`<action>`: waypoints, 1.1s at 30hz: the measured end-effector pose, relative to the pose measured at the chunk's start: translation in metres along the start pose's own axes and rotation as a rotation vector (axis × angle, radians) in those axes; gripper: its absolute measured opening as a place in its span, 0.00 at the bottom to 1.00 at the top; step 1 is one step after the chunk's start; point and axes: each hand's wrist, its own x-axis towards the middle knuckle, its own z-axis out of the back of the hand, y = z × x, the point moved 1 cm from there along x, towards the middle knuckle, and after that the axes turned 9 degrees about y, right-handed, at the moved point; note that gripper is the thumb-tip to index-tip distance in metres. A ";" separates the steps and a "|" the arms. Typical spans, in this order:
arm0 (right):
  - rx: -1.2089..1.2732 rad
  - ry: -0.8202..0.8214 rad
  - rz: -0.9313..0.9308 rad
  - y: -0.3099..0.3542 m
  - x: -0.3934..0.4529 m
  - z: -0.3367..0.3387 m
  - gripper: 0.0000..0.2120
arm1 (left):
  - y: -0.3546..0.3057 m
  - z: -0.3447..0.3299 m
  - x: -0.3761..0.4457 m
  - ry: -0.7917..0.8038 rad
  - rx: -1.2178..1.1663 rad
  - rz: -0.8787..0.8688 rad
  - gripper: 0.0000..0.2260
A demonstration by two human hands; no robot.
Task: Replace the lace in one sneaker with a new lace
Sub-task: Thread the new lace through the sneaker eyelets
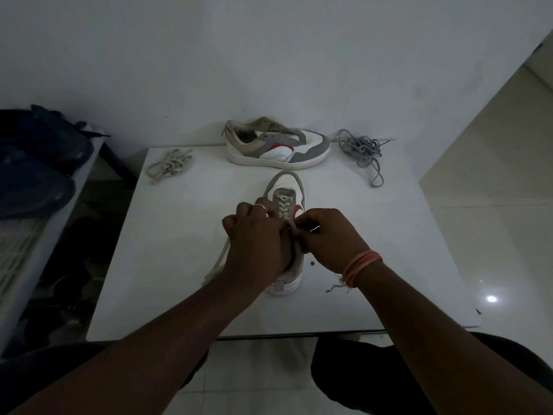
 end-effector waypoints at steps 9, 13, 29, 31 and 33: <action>-0.108 -0.002 0.025 0.002 -0.001 0.000 0.06 | -0.005 0.005 0.000 0.061 -0.162 0.133 0.11; -0.185 0.026 0.003 0.005 0.000 0.003 0.05 | -0.006 0.007 -0.005 -0.025 0.056 -0.085 0.02; 0.128 0.069 -0.080 0.000 -0.004 0.012 0.05 | -0.005 0.015 0.001 -0.027 0.105 -0.011 0.08; 0.137 0.065 -0.098 0.001 -0.005 0.012 0.04 | -0.004 0.012 0.000 -0.029 0.154 -0.055 0.09; 0.166 0.052 -0.113 0.002 -0.004 0.012 0.03 | -0.001 0.012 0.000 -0.044 0.132 -0.063 0.09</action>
